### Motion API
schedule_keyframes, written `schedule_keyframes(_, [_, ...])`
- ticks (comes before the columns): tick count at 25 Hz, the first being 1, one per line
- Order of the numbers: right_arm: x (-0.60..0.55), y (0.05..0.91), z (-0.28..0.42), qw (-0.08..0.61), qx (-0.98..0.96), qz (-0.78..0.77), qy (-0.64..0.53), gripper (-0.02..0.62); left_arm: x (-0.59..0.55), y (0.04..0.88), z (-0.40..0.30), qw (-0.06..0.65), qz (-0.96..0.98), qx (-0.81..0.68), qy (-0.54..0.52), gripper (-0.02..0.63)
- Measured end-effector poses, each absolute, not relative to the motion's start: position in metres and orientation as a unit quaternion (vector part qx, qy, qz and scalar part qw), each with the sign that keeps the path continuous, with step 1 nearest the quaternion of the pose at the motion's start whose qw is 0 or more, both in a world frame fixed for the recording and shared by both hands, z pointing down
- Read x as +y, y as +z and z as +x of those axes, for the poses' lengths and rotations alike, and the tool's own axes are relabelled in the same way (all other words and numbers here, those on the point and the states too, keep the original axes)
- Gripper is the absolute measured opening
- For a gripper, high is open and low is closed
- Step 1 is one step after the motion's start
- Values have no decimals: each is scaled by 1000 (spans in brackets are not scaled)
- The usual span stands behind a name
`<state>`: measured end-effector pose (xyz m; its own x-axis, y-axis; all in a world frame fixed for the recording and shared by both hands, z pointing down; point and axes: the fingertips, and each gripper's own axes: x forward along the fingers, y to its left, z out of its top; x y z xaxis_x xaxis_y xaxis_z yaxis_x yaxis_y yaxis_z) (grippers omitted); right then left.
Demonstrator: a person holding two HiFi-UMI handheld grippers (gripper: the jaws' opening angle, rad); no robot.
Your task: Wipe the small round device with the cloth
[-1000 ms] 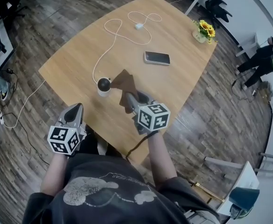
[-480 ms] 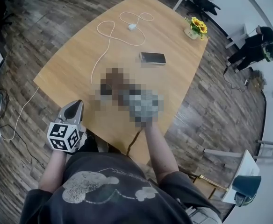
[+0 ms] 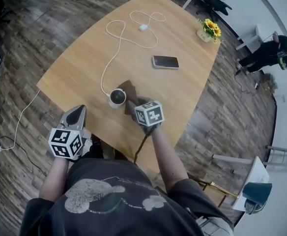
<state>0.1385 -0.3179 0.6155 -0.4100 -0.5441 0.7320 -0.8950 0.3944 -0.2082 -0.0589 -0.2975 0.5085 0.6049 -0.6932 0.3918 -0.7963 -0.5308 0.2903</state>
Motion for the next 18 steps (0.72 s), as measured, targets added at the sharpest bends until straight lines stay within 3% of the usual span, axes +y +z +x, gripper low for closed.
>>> schedule_keyframes(8, [-313,568,147,239,-752,543,287,80,-311,515,-56,235,877,-404,110,18])
schedule_keyframes(13, [-313,508,118,188,-761,566,256,80,-328,517,-54,237,887,-383,105,18])
schedule_keyframes(18, [-319,506,79,173,-753,564,291,80,-348,521,-52,236,894,-366,105,18])
